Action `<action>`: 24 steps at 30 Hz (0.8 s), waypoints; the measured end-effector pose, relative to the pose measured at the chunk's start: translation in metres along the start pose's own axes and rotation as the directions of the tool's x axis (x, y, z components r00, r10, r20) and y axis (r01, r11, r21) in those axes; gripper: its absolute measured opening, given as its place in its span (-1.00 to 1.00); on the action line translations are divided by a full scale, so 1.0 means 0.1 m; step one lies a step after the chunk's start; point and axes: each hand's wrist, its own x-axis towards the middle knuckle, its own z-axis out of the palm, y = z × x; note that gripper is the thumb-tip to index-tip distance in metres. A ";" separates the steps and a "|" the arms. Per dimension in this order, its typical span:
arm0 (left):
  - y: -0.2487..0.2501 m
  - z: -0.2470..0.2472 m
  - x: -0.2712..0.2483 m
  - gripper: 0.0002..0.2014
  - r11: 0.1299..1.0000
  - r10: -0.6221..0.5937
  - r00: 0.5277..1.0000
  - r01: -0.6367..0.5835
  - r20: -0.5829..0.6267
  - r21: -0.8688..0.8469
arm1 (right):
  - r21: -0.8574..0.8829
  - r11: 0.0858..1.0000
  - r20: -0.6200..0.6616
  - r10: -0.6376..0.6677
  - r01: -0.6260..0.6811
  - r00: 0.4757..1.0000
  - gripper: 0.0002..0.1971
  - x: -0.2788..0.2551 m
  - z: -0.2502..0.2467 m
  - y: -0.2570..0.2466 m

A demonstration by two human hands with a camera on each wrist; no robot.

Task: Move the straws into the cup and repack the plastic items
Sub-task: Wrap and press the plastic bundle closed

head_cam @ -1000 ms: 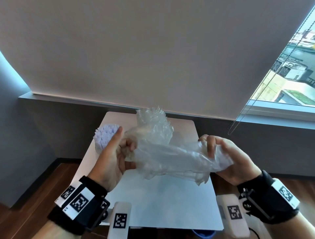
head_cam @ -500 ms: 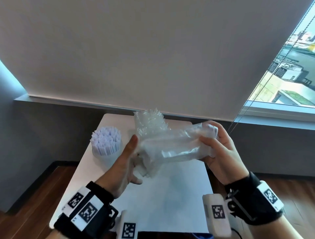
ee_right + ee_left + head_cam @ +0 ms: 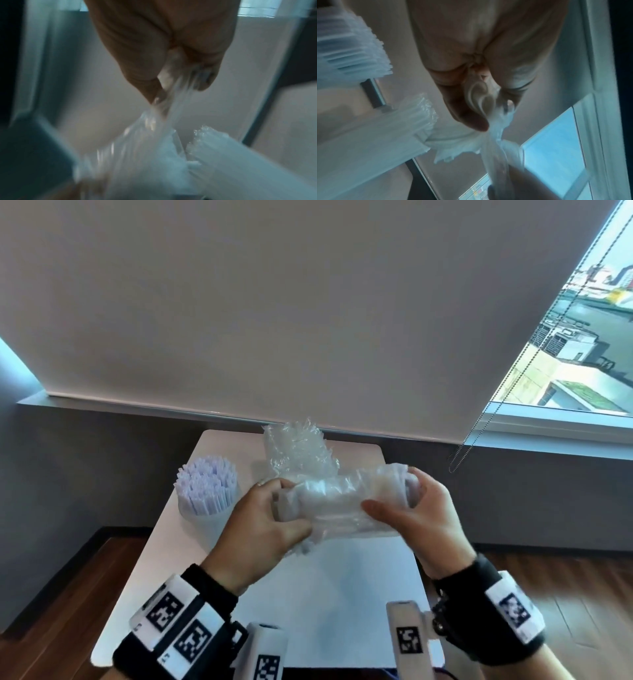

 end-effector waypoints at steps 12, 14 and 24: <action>-0.03 0.20 0.08 -0.68 0.842 0.116 0.989 -0.048 -0.093 0.537 | -0.157 0.988 -0.005 -0.001 0.001 1.000 -0.46 -0.25 0.58 -0.13; -0.10 0.19 0.11 -0.74 0.924 0.098 0.993 -0.064 -0.072 0.378 | -0.212 0.974 -0.043 -0.087 0.076 0.995 -0.41 -0.27 0.60 -0.15; -0.19 0.04 0.12 -0.90 0.987 0.057 0.981 -0.027 -0.185 0.158 | -0.049 0.987 0.303 -0.131 0.153 0.944 -0.66 -0.24 0.43 -0.19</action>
